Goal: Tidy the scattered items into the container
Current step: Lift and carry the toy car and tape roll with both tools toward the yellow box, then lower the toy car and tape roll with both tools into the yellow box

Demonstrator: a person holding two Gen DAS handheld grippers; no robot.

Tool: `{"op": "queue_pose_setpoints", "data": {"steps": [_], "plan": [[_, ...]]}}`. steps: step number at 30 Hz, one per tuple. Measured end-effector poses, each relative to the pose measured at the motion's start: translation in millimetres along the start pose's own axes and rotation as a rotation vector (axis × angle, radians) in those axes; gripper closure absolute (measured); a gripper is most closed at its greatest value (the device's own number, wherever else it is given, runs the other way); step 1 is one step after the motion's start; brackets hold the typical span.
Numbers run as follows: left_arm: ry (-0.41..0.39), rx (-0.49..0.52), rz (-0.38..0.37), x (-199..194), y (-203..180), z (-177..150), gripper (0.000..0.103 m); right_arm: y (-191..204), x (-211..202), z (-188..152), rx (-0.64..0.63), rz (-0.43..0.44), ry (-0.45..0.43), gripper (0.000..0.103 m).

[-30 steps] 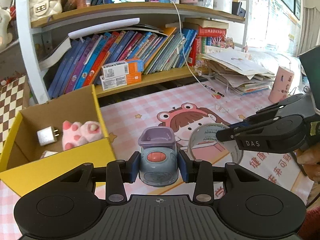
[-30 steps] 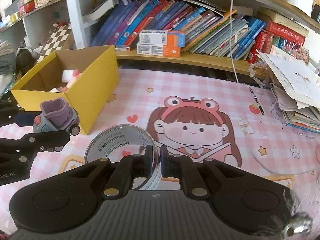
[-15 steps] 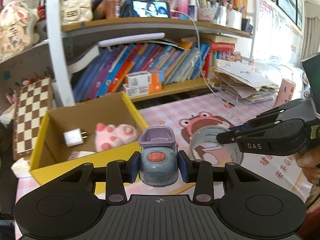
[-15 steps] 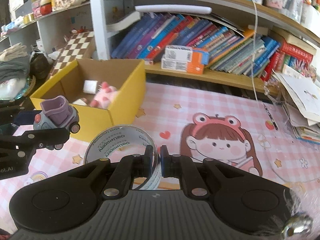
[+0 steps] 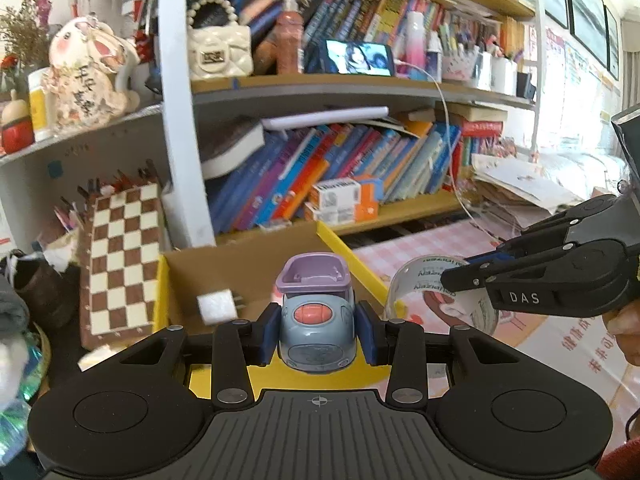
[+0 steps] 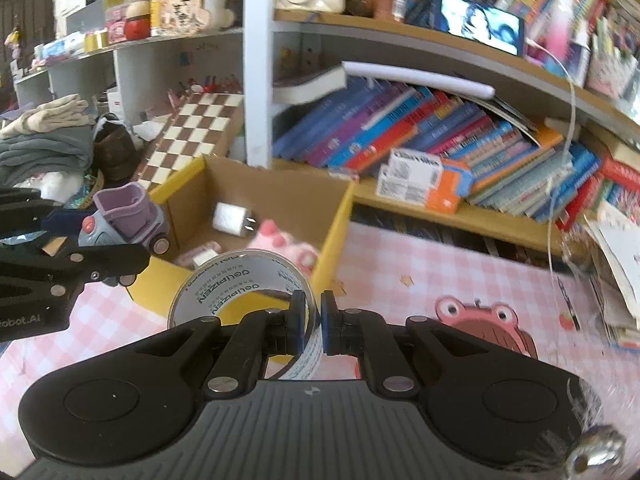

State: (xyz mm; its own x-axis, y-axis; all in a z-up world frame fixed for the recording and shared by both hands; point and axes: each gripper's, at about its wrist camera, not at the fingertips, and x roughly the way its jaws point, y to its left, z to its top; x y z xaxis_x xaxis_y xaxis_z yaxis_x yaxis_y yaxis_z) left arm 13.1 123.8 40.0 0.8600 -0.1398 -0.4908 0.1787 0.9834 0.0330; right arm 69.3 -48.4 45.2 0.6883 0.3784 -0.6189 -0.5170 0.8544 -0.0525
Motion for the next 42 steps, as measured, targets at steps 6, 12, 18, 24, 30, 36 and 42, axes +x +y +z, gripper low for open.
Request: {"op": "queue_pose_setpoints", "data": {"steps": [6,12,18,24,30,36,42], "plan": [[-0.011,-0.012,0.018,5.9,21.8,4.2,0.065,11.9,11.6,18.5,-0.040,0.008,-0.002,0.095],[-0.018,-0.034,0.037,18.9,39.3,8.1,0.065,14.7,27.2,36.0,-0.063,0.004,-0.004,0.095],[0.001,-0.042,0.044,42.0,50.5,10.7,0.065,18.5,50.5,52.2,-0.081,0.016,-0.001,0.095],[0.038,-0.031,0.039,70.0,59.8,12.7,0.065,19.3,77.8,61.5,-0.091,0.032,0.019,0.095],[0.075,-0.015,0.036,97.8,66.0,13.9,0.065,14.1,105.8,66.8,-0.090,0.042,0.044,0.095],[0.117,-0.023,0.048,120.4,75.8,12.5,0.065,8.1,131.3,69.9,-0.094,0.041,0.067,0.095],[0.167,-0.030,0.065,138.8,84.8,7.5,0.064,4.9,149.2,71.3,-0.092,0.048,0.084,0.095]]}}
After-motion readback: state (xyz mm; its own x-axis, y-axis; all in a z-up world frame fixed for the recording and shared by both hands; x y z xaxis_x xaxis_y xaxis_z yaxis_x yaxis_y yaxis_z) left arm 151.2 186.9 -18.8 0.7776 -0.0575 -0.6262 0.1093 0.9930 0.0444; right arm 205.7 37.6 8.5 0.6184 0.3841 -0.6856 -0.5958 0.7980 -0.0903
